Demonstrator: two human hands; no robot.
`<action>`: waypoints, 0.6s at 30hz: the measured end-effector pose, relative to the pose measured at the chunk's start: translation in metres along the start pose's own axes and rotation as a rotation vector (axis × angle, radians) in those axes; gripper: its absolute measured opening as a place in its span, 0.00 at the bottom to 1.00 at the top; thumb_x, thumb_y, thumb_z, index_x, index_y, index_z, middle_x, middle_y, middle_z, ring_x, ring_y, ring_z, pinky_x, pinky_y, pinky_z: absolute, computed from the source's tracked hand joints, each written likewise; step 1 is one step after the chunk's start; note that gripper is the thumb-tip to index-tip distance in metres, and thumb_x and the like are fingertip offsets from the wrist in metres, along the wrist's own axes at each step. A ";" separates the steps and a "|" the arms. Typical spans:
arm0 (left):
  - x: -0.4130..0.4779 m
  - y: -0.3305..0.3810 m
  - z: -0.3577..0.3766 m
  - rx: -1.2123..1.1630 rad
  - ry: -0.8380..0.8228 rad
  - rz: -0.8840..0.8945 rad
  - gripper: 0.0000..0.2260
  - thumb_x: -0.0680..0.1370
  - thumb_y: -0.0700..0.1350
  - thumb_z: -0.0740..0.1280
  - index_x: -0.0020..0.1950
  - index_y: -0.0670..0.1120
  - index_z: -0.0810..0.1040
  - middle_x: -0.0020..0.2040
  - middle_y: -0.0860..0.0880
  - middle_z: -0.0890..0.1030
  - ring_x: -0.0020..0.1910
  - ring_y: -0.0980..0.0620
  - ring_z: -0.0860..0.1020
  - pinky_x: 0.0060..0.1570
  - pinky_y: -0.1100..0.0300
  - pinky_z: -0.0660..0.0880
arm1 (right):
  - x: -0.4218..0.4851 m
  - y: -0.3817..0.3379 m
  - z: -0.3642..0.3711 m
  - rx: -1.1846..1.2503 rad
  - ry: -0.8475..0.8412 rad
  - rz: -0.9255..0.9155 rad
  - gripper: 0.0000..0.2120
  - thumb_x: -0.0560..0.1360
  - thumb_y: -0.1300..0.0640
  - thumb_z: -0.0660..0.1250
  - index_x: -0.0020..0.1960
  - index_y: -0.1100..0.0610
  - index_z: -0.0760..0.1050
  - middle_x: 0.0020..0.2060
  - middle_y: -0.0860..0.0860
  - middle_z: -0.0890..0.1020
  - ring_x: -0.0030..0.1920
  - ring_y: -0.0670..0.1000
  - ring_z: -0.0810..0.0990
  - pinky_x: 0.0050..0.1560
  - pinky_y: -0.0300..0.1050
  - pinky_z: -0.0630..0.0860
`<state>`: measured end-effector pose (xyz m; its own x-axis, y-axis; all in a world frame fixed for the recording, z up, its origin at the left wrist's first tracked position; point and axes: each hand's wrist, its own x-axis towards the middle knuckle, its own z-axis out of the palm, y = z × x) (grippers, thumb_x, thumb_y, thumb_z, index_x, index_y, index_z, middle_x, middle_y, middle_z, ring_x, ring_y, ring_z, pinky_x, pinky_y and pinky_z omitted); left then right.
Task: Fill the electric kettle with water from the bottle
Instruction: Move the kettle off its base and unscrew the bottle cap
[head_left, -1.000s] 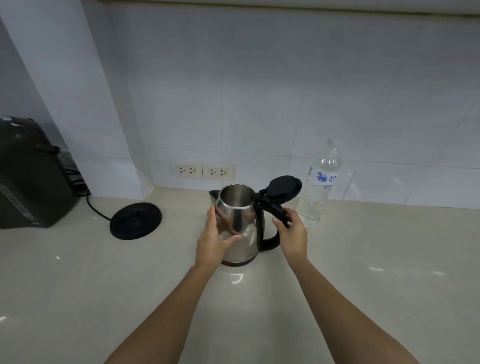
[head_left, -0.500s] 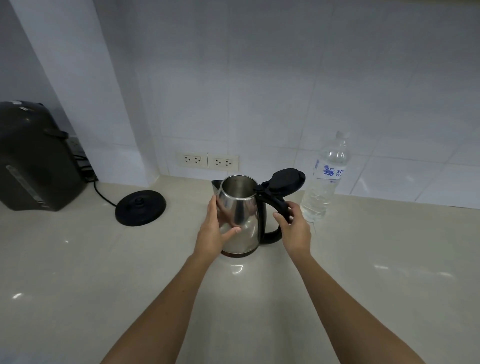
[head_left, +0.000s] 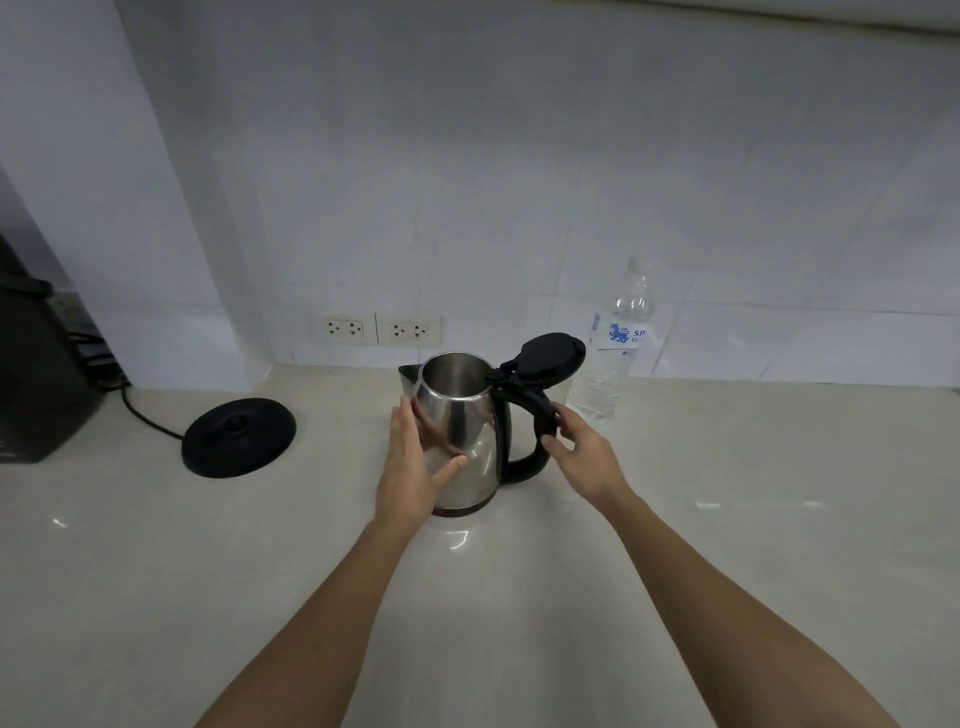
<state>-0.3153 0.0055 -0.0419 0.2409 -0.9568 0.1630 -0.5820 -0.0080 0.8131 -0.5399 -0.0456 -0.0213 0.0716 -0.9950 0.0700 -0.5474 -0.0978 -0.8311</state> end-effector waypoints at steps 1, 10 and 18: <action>-0.002 0.000 -0.001 -0.002 0.003 -0.007 0.49 0.74 0.54 0.72 0.80 0.52 0.39 0.81 0.50 0.46 0.79 0.51 0.51 0.73 0.49 0.62 | -0.003 0.002 -0.006 -0.037 -0.002 0.009 0.24 0.77 0.56 0.65 0.72 0.49 0.66 0.63 0.49 0.77 0.65 0.49 0.73 0.61 0.38 0.65; 0.019 0.084 -0.021 -0.051 0.233 0.263 0.27 0.82 0.49 0.59 0.79 0.45 0.56 0.80 0.49 0.55 0.78 0.53 0.54 0.76 0.50 0.56 | 0.005 -0.016 -0.078 -0.207 0.214 -0.068 0.19 0.79 0.58 0.61 0.70 0.55 0.70 0.68 0.51 0.74 0.68 0.53 0.71 0.67 0.44 0.65; 0.038 0.181 0.017 -0.121 0.155 0.439 0.24 0.83 0.46 0.57 0.79 0.47 0.57 0.79 0.51 0.57 0.77 0.54 0.56 0.73 0.62 0.54 | 0.038 -0.038 -0.140 -0.396 0.322 -0.202 0.22 0.80 0.57 0.58 0.74 0.56 0.63 0.75 0.51 0.65 0.75 0.51 0.61 0.71 0.46 0.59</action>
<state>-0.4249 -0.0371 0.1017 0.1113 -0.8074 0.5794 -0.5624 0.4295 0.7065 -0.6328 -0.0822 0.0904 -0.0164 -0.9057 0.4236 -0.8258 -0.2266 -0.5165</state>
